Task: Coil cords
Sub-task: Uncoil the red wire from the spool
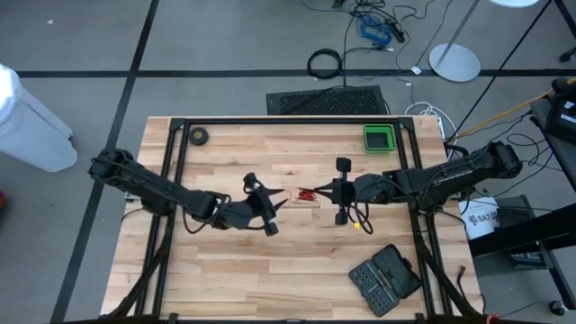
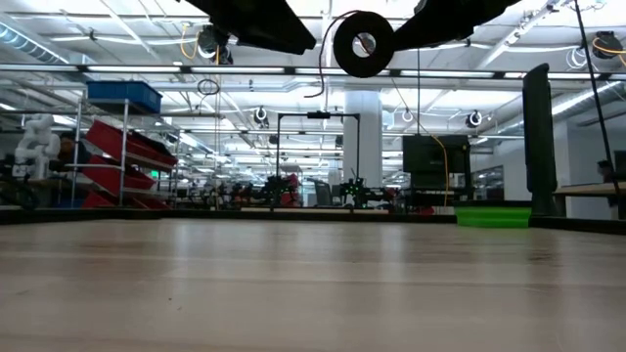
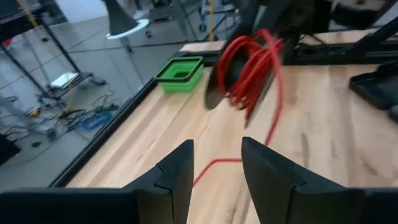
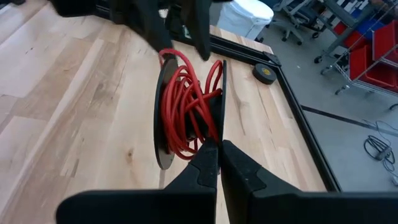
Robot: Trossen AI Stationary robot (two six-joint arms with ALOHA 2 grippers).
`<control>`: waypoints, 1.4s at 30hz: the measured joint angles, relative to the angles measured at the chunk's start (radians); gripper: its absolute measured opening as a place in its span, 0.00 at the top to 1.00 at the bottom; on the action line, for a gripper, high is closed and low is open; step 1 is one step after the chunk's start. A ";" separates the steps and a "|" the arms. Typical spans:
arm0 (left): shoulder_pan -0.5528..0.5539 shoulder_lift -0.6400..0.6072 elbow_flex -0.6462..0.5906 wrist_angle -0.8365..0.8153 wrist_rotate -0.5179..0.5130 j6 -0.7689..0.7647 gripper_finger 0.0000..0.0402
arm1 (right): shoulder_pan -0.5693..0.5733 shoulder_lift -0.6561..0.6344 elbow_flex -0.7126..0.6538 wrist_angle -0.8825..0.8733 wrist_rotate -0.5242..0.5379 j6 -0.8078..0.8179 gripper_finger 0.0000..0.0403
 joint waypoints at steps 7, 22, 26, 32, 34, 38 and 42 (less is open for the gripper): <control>-0.001 0.097 0.000 0.189 0.112 0.121 0.65 | 0.000 0.000 0.000 0.000 0.000 0.000 1.00; 0.013 0.126 0.000 0.205 0.106 0.144 0.65 | 0.000 0.000 0.000 -0.002 0.000 -0.012 1.00; 0.012 0.126 0.000 0.207 0.104 0.145 0.65 | 0.000 0.000 0.000 -0.002 0.000 -0.012 1.00; 0.012 0.126 0.000 0.207 0.084 0.146 0.65 | 0.000 0.000 0.000 -0.004 0.001 -0.013 1.00; 0.012 0.126 0.000 0.207 0.084 0.146 0.65 | 0.000 0.000 0.000 -0.004 0.001 -0.015 1.00; 0.012 0.126 0.000 0.208 0.084 0.146 0.65 | 0.000 0.000 0.000 -0.007 0.001 -0.015 1.00; 0.012 0.126 0.000 0.216 0.084 0.146 0.65 | 0.000 0.000 0.000 -0.007 0.001 -0.016 1.00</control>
